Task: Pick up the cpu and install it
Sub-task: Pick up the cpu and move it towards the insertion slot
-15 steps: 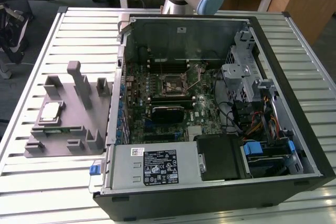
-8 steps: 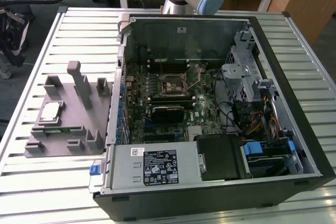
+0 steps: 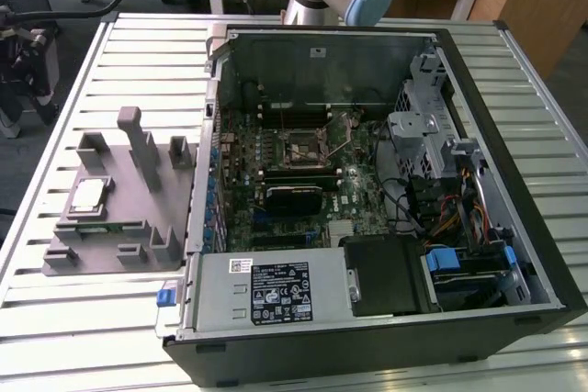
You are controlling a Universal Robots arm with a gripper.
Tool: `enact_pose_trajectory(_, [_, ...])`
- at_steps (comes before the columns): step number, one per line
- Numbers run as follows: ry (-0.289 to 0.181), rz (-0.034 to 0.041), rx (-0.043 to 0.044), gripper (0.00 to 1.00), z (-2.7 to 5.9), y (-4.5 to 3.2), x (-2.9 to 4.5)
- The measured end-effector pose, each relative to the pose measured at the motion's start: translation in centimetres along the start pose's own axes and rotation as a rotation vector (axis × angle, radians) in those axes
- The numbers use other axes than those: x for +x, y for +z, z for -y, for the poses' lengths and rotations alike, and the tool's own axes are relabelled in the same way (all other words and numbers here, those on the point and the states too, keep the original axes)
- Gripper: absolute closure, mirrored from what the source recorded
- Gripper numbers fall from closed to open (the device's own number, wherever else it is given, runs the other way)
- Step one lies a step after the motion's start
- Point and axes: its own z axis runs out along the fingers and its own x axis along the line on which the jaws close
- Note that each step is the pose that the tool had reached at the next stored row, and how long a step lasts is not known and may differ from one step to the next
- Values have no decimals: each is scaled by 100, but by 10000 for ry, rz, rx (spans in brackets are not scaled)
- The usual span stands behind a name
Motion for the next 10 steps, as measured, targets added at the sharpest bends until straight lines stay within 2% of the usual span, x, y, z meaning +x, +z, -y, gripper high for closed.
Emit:
enact_pose_trajectory(2, [-260, -11, 10, 42, 1, 33, -1])
enact_pose_trajectory(5, [-770, -30, 25, 36, 3, 86, -2])
enact_pose_trajectory(6, [-911, -34, 29, 30, 4, 102, -3])
enact_pose_trajectory(10, [-1126, -42, 36, 30, 5, 145, -4])
